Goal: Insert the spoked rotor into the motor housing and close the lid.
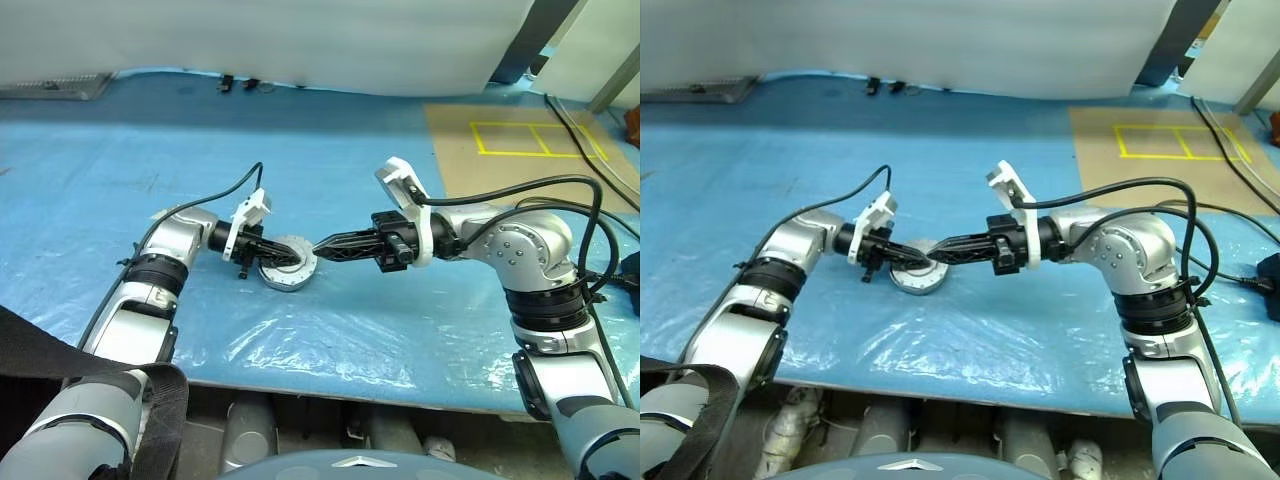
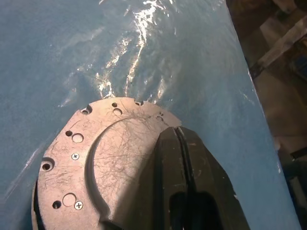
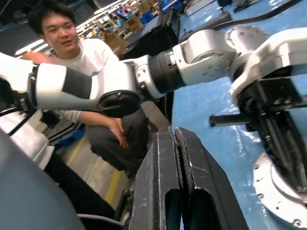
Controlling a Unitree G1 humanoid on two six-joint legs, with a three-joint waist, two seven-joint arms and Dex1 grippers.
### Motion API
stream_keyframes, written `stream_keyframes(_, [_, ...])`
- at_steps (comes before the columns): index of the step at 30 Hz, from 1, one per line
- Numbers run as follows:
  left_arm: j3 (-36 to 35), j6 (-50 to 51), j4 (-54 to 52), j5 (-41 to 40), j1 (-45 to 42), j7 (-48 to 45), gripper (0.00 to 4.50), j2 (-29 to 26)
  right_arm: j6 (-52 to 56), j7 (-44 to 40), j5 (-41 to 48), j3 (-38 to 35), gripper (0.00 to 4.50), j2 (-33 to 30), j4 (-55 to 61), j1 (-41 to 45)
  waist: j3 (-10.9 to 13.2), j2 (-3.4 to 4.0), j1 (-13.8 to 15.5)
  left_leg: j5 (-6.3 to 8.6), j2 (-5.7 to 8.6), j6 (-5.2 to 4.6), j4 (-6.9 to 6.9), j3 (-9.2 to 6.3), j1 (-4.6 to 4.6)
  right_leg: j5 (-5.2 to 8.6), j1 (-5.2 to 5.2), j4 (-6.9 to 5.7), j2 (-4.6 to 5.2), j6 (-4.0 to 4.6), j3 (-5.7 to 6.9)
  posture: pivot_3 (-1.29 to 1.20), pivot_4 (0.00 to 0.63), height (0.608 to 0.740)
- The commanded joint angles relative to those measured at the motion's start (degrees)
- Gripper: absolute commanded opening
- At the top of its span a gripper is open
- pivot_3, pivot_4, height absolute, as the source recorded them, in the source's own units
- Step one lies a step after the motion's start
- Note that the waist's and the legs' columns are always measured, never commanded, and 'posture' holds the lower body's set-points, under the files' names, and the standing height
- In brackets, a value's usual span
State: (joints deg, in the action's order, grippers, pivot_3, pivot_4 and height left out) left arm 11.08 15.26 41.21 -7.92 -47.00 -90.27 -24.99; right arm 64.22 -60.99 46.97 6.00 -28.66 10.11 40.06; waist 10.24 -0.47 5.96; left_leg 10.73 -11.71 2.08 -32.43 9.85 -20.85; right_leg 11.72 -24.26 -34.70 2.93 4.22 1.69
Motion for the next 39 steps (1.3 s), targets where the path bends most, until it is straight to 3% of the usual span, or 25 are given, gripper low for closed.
stream_keyframes(1, [1.37, -3.97, -0.34, 2.93, 5.05, 5.15, 0.0, -0.31, -2.96, 2.57, -1.02, -0.86, 0.03, 1.8, -0.58, 0.44, -0.12, 0.21, -0.03, 0.0, 0.05, 0.0, 0.03, 0.03, 0.1, 0.02, 0.07, 0.0, 0.06, -0.04, -0.01, 0.0, 0.15, 0.74])
stream_keyframes(5, [-5.18, -4.27, -8.39, -3.47, 10.18, 9.11, 0.0, 0.72, -7.74, 7.85, -4.8, -0.91, 0.03, 6.74, -4.36, 1.9, -0.16, 0.27, -0.47, 0.0, 0.14, -0.01, 0.11, 0.08, 0.53, 0.25, 0.3, -0.03, 0.17, -0.43, -0.09, 0.0, 0.15, 0.74])
stream_keyframes(7, [-8.47, -5.35, -14.08, -5.95, 13.44, 12.22, 0.0, 0.87, -10.94, 9.66, -7.4, 0.1, 0.41, 9.09, -6.41, 2.57, -0.16, 0.27, -0.51, 0.0, 0.13, -0.01, 0.12, 0.11, 0.63, 0.26, 0.24, -0.02, 0.17, -0.45, -0.07, 0.0, 0.15, 0.74])
stream_keyframes(12, [-12.85, -4.3, -30.77, -9.91, 23.61, 19.39, 0.0, -0.17, -20.88, 10.84, -16.99, 5.95, 2.05, 12.35, -12.32, 4.13, -0.14, 0.23, -0.8, 0.0, 0.1, 0.0, 0.15, 0.13, 0.11, 0.08, -0.22, -0.02, 0.14, -0.1, -0.04, 0.0, 0.15, 0.74])
stream_keyframes(19, [-20.04, -2.27, -53.84, -14.04, 44.17, 32.02, 0.0, -0.27, -28.7, 5.76, -25.67, 13.94, 4.46, 14.2, -20.67, 6.51, -0.11, 0.19, -2.11, 0.0, -0.04, 0.0, 0.15, 0.11, -0.77, 0.06, -0.97, -0.08, 0.01, -0.11, 0.06, 0.0, 0.15, 0.74])
stream_keyframes(25, [-23.5, -2.56, -62.63, -15.35, 56.7, 39.6, 0.0, 0.47, -35.15, 1.36, -32.65, 19.4, 4.49, 14.9, -26.99, 8.04, -0.08, 0.16, -2.43, 0.02, -0.05, -0.03, 0.06, 0.14, -0.5, 0.1, -0.79, -0.08, 0.02, -0.06, 0.01, 0.0, 0.15, 0.74])
stream_keyframes(32, [-24.57, -4.66, -65.23, -15.64, 60.23, 45.21, 0.0, 1.41, -43.57, 0.78, -40.4, 22.39, 4.49, 17.15, -34.79, 9.42, -0.07, 0.13, -2.49, 0.15, -0.05, -0.26, 0.06, 0.16, -0.23, 0.11, -0.57, -0.08, 0.03, -0.09, -0.04, 0.0, 0.15, 0.74])
stream_keyframes(34, [-24.02, -4.49, -65.42, -15.72, 60.67, 45.82, 0.0, 1.15, -46.27, 0.96, -42.19, 22.66, 4.11, 17.57, -36.78, 9.73, -0.07, 0.14, -2.77, 0.15, -0.04, -0.26, 0.06, 0.17, -0.23, 0.11, -0.58, -0.08, 0.02, -0.07, -0.06, 0.0, 0.15, 0.74])
stream_keyframes(38, [-22.96, -4.97, -65.27, -15.61, 61.04, 46.43, 0.0, 1.09, -48.88, -0.31, -43.78, 22.57, 2.94, 18.08, -38.29, 9.85, -0.08, 0.13, -3.4, 0.16, -0.03, -0.26, 0.09, 0.18, -0.24, 0.11, -0.59, -0.07, 0.02, -0.06, -0.08, 0.0, 0.15, 0.74])
stream_keyframes(39, [-23.04, -5.09, -65.12, -15.8, 60.92, 46.58, 0.0, 1.16, -49.06, -0.43, -44.0, 22.38, 2.94, 18.18, -38.32, 9.77, -0.08, 0.13, -3.46, 0.16, -0.04, -0.26, 0.09, 0.18, -0.23, 0.1, -0.59, -0.08, 0.02, -0.06, -0.08, 0.0, 0.15, 0.74])
